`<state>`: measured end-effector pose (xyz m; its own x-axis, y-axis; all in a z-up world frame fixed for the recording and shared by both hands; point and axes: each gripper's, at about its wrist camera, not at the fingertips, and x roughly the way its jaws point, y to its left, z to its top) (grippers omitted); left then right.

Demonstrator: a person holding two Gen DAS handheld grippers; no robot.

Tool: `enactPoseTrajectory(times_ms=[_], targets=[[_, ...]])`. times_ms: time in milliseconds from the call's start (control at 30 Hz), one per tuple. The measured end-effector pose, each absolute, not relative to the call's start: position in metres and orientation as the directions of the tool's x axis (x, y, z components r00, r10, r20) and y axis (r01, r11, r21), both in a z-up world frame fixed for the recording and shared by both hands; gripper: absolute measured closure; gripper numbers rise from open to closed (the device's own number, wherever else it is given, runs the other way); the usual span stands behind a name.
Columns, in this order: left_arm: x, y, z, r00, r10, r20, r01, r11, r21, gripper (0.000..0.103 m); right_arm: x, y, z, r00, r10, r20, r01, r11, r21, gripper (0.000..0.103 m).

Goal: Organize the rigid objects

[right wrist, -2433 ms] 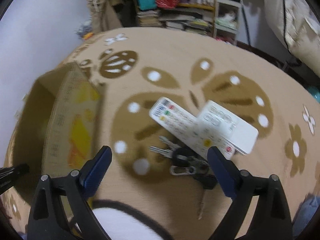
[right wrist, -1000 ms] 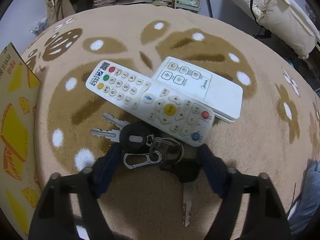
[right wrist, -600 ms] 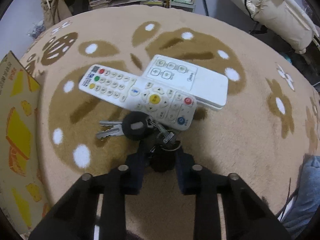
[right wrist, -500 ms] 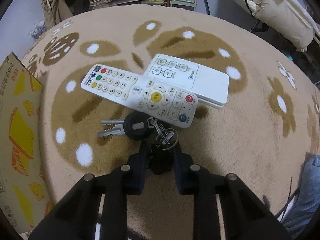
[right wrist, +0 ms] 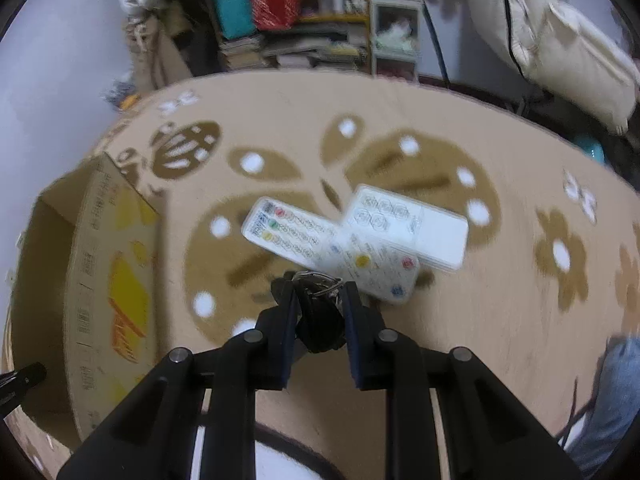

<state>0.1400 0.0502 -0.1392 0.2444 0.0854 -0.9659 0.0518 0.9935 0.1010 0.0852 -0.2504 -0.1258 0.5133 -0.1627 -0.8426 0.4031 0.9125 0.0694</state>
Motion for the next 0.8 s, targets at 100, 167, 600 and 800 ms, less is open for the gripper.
enactPoseTrajectory(times_ms=[100, 167, 600, 800], targets=[[0.140, 0.050, -0.139, 0.245, 0.086, -0.966, 0.053, 0.993, 0.102, 0.091, 0.094, -0.242, -0.117, 0.548, -0.166, -0.820, 0.359, 0.932, 0.051, 0.079], [0.140, 0.050, -0.139, 0.245, 0.085, -0.966, 0.052, 0.994, 0.101, 0.091, 0.096, -0.235, -0.109, 0.574, -0.144, -0.806, 0.336, 0.939, 0.072, 0.079], [0.141, 0.053, -0.138, 0.243, 0.074, -0.967, 0.042, 0.995, 0.087, 0.091, 0.097, -0.185, -0.034, 0.777, -0.031, -0.629, 0.137, 0.983, 0.120, 0.079], [0.139, 0.047, -0.139, 0.246, 0.103, -0.964, 0.054, 0.991, 0.120, 0.091, 0.088, -0.138, -0.011, 0.826, 0.063, -0.560, -0.024, 0.997, 0.078, 0.079]])
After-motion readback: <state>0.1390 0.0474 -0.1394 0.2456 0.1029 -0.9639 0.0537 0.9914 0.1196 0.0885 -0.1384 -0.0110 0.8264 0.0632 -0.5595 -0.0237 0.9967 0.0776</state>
